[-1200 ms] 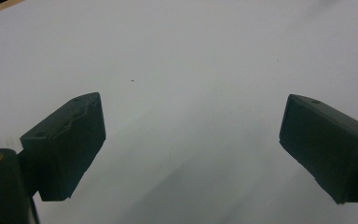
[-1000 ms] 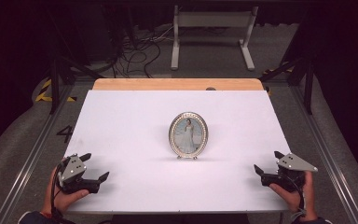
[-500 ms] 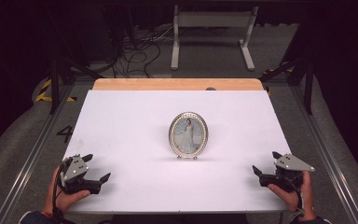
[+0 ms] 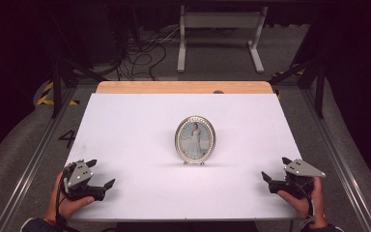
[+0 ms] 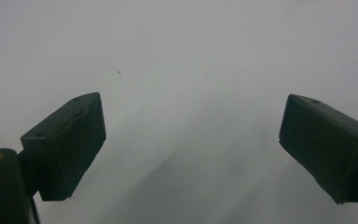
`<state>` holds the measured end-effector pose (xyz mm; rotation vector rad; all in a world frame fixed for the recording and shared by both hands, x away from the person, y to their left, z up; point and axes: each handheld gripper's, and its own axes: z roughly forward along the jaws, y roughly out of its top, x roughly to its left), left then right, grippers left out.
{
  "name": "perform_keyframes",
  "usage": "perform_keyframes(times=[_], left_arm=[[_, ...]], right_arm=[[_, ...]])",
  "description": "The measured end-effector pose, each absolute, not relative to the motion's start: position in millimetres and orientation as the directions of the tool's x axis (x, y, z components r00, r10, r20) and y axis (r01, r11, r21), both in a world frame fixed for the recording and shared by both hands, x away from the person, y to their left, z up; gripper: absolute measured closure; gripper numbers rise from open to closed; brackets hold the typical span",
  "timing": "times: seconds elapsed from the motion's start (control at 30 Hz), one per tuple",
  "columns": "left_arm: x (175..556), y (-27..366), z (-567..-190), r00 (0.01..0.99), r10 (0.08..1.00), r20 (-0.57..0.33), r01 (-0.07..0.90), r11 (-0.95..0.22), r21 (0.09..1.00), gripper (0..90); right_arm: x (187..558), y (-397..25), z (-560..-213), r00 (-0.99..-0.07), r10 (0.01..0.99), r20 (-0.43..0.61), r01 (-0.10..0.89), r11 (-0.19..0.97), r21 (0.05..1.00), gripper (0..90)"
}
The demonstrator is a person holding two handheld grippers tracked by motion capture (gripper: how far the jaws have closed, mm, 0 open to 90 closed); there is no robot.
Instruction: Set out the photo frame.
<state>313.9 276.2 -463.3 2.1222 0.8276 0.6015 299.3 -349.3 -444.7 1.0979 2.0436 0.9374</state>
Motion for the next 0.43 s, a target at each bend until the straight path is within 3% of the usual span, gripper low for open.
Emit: perform_keyframes(times=[0.43], left_arm=[[315.0, 276.3, -463.8, 0.684, 0.717, 0.135, 0.362, -0.493, 0.791, 7.6]], right_arm=[[299.6, -350.0, -445.4, -0.444, 0.877, -0.187, 0.422, 0.388, 0.819, 13.3]])
